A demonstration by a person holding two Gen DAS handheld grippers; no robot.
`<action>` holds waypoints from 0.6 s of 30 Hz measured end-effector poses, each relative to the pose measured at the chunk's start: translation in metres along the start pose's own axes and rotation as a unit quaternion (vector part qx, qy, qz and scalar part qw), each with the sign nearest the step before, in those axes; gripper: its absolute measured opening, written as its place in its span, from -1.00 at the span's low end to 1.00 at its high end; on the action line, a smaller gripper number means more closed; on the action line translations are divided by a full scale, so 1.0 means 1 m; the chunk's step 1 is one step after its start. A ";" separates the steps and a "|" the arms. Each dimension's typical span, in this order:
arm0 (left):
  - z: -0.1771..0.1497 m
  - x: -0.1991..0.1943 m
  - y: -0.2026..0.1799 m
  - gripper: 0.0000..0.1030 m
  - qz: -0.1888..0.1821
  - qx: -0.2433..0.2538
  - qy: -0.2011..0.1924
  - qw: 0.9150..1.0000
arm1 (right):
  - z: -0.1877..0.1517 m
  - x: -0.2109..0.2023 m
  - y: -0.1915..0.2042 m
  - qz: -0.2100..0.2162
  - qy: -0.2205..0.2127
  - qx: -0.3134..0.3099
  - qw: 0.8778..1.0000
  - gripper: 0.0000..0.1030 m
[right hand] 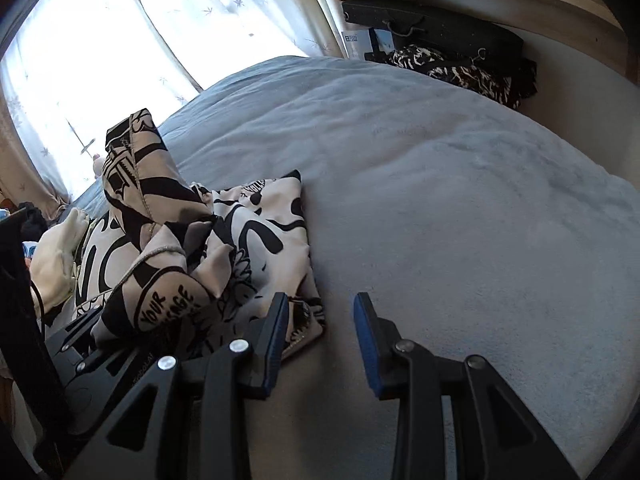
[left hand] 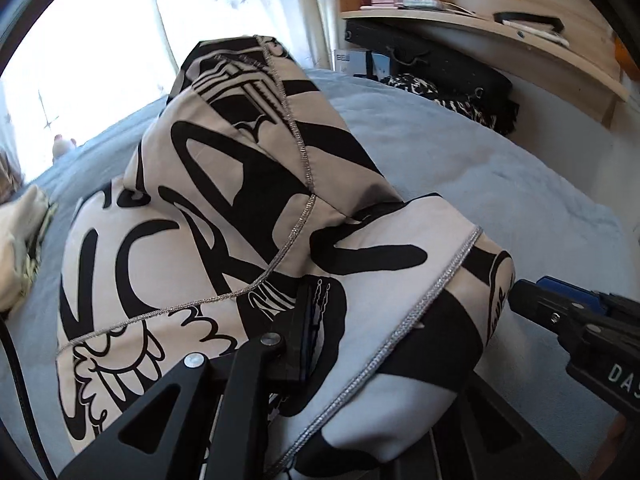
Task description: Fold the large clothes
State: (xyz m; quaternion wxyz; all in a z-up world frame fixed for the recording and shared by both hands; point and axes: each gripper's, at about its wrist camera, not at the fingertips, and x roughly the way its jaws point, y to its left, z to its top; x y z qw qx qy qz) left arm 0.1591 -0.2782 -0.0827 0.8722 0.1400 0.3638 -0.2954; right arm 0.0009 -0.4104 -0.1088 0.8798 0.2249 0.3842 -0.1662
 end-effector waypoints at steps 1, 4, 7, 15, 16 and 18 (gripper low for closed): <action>-0.002 -0.002 0.004 -0.83 0.004 0.004 0.001 1.000 | 0.000 0.002 0.000 0.000 0.001 0.000 1.000 -0.34; -0.008 0.000 0.003 -0.76 0.006 0.008 0.016 1.000 | 0.001 0.000 0.000 0.007 0.002 0.006 1.000 -0.34; -0.004 -0.004 0.006 -0.61 0.001 0.006 0.035 0.999 | 0.005 -0.004 -0.002 0.013 -0.002 0.006 1.000 -0.34; -0.007 -0.020 0.021 -0.05 -0.037 -0.038 0.090 0.995 | 0.016 -0.021 -0.005 0.040 -0.011 0.016 0.999 -0.34; -0.009 -0.024 0.022 -0.04 -0.037 -0.040 0.091 0.994 | 0.017 -0.022 -0.005 0.049 -0.009 0.020 0.999 -0.34; -0.011 -0.032 0.026 0.03 -0.043 -0.050 0.096 0.993 | 0.019 -0.025 -0.004 0.067 -0.005 0.024 0.997 -0.34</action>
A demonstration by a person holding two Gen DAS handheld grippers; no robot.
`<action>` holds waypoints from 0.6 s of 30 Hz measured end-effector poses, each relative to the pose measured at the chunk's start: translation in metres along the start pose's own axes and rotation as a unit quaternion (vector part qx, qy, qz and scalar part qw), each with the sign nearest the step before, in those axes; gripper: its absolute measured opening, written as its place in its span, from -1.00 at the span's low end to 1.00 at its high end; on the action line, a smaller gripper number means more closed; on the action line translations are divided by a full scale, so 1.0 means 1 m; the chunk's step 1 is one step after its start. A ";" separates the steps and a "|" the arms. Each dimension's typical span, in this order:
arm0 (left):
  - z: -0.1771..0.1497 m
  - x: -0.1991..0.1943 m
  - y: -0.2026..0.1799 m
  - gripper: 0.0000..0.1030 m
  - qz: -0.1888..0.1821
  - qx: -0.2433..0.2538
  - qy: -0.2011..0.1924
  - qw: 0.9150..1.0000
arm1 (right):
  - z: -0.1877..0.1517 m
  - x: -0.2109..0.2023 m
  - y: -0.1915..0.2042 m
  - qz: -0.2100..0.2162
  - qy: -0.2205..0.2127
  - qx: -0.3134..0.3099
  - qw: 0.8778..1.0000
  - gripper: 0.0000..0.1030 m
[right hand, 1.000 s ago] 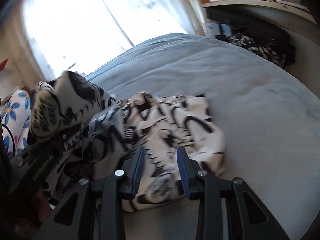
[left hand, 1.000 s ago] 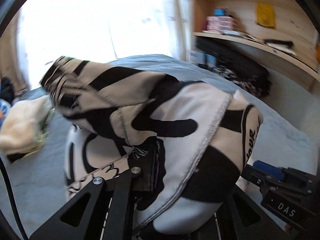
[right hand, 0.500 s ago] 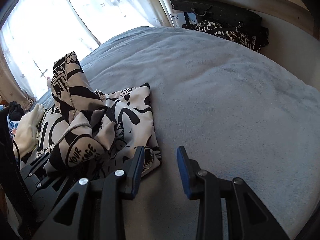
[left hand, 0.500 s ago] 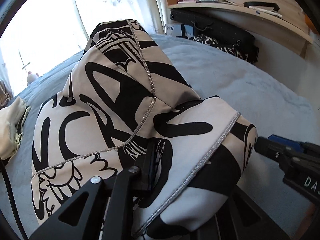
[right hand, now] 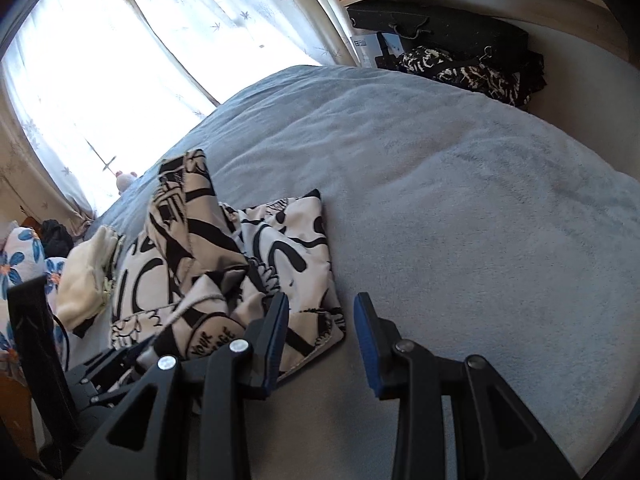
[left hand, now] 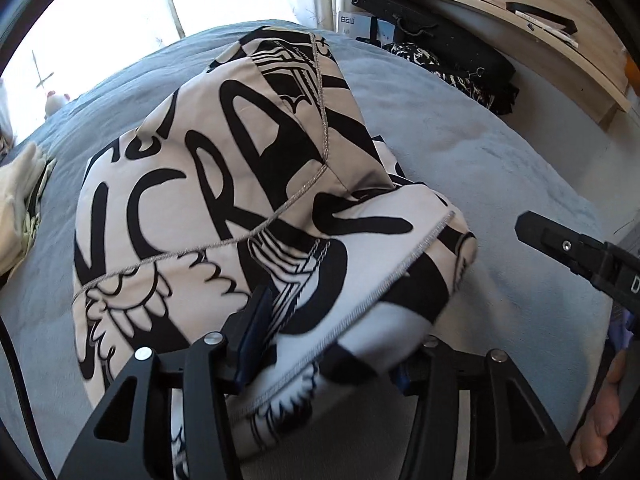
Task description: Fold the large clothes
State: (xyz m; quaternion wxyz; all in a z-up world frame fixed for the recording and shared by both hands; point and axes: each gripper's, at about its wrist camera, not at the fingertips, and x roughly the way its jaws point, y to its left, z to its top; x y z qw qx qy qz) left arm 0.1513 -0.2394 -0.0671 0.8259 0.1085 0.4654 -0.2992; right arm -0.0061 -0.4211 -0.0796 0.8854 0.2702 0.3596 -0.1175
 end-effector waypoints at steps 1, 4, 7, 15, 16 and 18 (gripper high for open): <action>-0.001 -0.003 0.003 0.09 -0.007 -0.006 0.003 1.000 | 0.001 0.000 0.001 0.012 0.004 0.001 1.000 -0.34; -0.010 -0.021 0.017 0.29 -0.030 -0.026 0.008 0.999 | 0.003 0.001 0.005 0.047 0.021 0.003 0.999 -0.27; -0.019 -0.037 0.034 0.44 -0.061 -0.057 0.009 0.996 | 0.005 0.005 0.010 0.079 0.034 0.007 0.996 0.03; -0.045 -0.071 0.125 0.51 -0.020 -0.163 -0.030 0.986 | 0.011 0.056 0.030 0.094 0.100 -0.030 0.990 0.07; -0.047 -0.070 0.133 0.51 -0.009 -0.172 -0.031 0.985 | 0.011 0.064 0.032 0.089 0.109 -0.037 0.989 0.07; -0.053 -0.068 0.159 0.51 0.015 -0.195 -0.029 0.980 | 0.011 0.079 0.032 0.094 0.126 -0.040 0.987 0.07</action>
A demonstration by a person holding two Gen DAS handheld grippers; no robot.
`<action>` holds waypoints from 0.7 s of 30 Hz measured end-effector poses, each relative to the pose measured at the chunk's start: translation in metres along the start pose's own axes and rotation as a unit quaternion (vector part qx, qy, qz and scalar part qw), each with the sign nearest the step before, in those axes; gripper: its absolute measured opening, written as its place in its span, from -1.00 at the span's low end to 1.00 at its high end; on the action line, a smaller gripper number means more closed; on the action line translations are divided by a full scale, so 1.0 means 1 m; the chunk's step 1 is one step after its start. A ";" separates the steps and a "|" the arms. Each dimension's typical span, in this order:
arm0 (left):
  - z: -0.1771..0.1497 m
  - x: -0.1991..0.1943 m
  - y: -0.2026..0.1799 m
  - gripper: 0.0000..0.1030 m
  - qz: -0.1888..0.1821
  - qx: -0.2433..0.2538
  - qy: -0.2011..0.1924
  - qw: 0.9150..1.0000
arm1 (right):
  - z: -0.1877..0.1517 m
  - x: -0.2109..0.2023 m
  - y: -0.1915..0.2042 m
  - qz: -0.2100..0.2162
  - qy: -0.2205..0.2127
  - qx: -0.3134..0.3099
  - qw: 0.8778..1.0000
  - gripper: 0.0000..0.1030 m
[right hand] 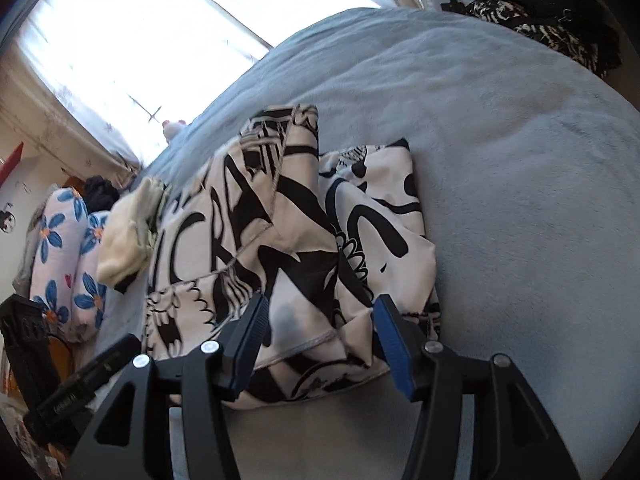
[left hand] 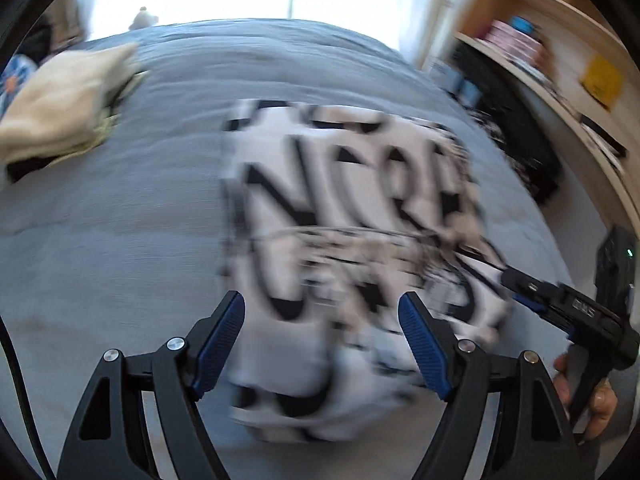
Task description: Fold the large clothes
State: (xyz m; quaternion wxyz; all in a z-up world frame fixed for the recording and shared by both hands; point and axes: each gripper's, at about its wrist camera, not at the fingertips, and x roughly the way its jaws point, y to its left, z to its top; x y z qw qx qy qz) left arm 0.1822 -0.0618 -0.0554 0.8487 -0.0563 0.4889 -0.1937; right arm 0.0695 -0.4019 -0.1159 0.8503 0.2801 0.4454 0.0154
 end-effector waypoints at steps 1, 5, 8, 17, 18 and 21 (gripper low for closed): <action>0.003 0.003 0.007 0.51 0.007 -0.008 0.000 1.000 | 0.001 0.004 -0.001 0.003 0.005 0.000 1.000 0.07; 0.006 0.020 0.037 0.51 -0.004 -0.048 0.003 0.999 | 0.008 0.023 0.003 0.018 0.022 -0.016 0.999 0.07; 0.008 0.028 0.040 0.52 -0.022 -0.060 -0.005 0.998 | 0.013 0.039 0.007 0.024 0.037 -0.026 0.999 0.08; 0.018 0.044 0.010 0.51 -0.035 -0.034 -0.010 0.999 | 0.023 0.000 0.028 0.031 -0.028 -0.076 0.996 -0.73; 0.019 0.044 0.006 0.51 -0.040 -0.030 -0.011 0.999 | 0.024 -0.011 0.030 0.028 -0.043 -0.081 0.995 -0.74; 0.021 0.044 -0.009 0.46 -0.041 -0.009 -0.022 0.999 | 0.024 -0.029 0.031 0.012 -0.066 -0.092 0.993 -0.74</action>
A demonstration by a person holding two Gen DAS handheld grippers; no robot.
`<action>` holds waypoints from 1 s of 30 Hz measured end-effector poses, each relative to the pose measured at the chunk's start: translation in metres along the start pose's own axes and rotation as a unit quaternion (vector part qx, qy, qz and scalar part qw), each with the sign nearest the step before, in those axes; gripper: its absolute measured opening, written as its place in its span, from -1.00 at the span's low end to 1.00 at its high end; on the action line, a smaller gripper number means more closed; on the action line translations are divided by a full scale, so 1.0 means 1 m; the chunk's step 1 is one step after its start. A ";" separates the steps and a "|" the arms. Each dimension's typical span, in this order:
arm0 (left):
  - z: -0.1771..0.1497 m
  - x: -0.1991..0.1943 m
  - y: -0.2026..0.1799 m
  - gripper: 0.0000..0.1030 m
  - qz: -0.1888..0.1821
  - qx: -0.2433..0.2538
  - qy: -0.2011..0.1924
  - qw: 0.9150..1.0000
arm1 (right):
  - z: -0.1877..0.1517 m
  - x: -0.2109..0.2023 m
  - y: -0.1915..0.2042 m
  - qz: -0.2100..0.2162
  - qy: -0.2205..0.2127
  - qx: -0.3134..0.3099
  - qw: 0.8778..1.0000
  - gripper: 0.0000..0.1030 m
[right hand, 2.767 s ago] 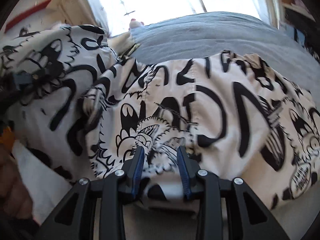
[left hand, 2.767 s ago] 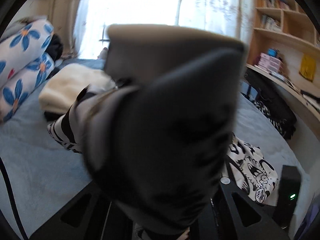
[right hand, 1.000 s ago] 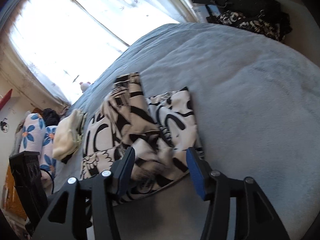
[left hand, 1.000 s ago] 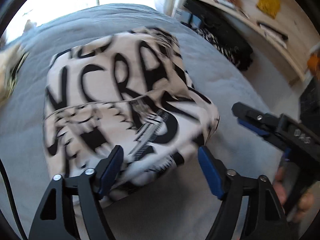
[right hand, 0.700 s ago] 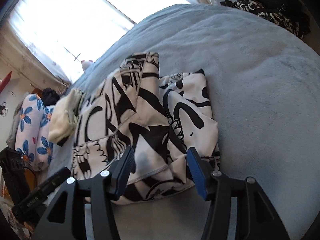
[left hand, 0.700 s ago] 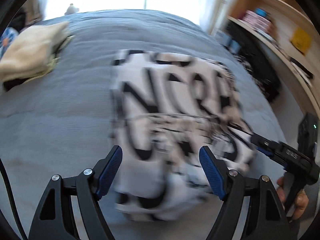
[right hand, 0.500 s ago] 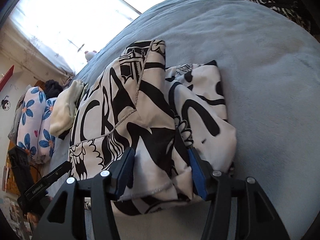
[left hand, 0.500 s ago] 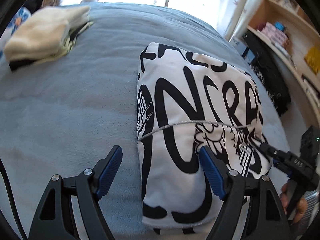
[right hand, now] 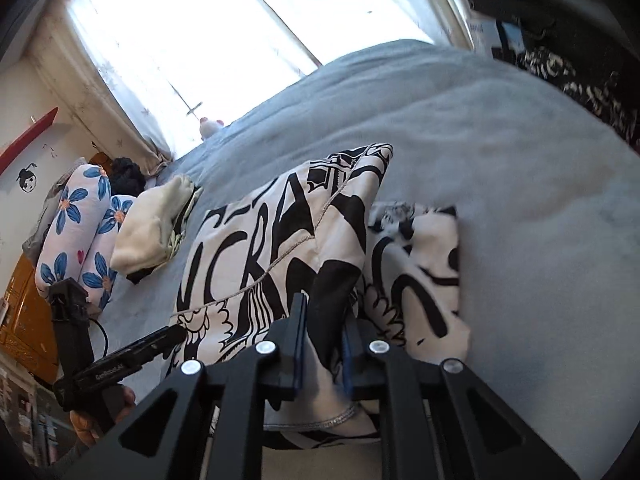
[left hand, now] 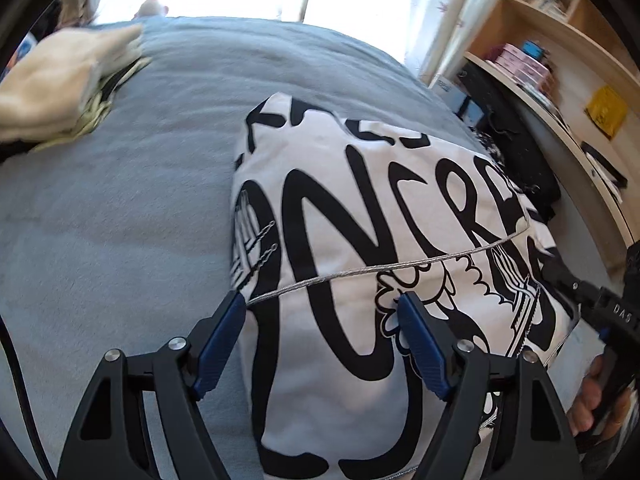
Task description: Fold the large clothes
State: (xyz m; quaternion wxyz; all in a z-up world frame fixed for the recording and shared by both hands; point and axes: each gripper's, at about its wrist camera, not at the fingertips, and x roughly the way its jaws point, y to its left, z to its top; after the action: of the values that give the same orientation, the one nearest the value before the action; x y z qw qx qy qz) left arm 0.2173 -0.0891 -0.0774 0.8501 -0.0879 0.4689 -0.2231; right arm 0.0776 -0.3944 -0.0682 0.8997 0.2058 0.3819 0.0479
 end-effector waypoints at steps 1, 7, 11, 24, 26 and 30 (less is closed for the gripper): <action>0.000 0.001 -0.006 0.45 0.008 0.010 -0.007 1.000 | -0.001 0.000 -0.002 -0.010 0.001 -0.001 1.000 -0.74; 0.001 0.007 -0.034 0.21 0.028 0.054 -0.026 0.998 | -0.010 -0.004 -0.028 -0.032 -0.010 0.041 0.999 -0.75; 0.002 0.020 -0.044 0.05 0.052 0.078 -0.028 0.995 | -0.022 0.017 -0.046 -0.050 0.007 0.060 0.997 -0.75; 0.008 0.027 -0.043 0.02 0.058 0.071 -0.002 0.996 | -0.013 0.036 -0.038 -0.114 0.040 0.023 0.992 -0.39; 0.015 0.020 -0.040 0.02 0.053 0.064 -0.007 0.997 | -0.003 0.028 -0.030 -0.126 0.026 0.011 0.992 -0.39; 0.033 0.004 -0.046 0.00 0.052 0.068 -0.051 0.995 | 0.019 0.023 -0.011 -0.106 -0.004 -0.018 0.994 -0.38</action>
State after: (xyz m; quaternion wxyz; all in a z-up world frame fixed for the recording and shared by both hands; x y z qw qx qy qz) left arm 0.2332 -0.1337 -0.0459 0.8873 -0.0168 0.4127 -0.2052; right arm 0.1062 -0.4050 -0.0761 0.9049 0.1481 0.3970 -0.0412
